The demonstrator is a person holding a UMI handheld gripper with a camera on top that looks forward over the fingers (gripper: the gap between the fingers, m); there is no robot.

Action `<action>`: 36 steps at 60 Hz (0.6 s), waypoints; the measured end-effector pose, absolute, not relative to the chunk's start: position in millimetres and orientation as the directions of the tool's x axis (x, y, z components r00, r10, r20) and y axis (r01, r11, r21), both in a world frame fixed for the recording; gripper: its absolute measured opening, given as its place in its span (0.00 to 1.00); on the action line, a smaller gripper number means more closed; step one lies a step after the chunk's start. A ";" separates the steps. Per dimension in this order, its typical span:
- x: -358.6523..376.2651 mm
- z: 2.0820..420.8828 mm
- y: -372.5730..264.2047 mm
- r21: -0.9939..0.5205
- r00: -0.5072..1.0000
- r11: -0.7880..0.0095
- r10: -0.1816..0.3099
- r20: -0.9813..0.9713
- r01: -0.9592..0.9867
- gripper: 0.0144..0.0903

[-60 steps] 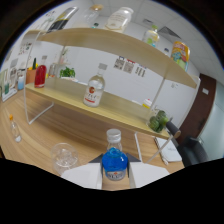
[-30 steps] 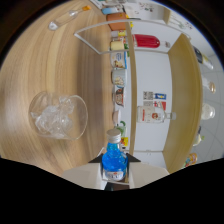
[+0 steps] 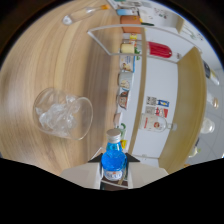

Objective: Make me a cup of Mount Fuji.

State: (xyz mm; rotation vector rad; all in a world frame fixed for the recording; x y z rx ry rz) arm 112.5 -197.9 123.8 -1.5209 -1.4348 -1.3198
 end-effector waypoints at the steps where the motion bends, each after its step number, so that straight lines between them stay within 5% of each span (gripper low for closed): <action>1: 110.4 126.5 -199.1 0.126 -0.066 -0.187 0.299 0.952 0.974 0.29; 10: 89.2 171.5 -212.3 -0.346 0.378 -0.172 0.214 0.901 0.922 0.29; 20: 100.7 221.0 -232.1 -0.810 0.830 -0.179 0.133 0.542 0.558 0.30; 36: 200.6 185.0 -250.0 -0.955 0.994 -0.281 -0.025 0.109 0.098 0.29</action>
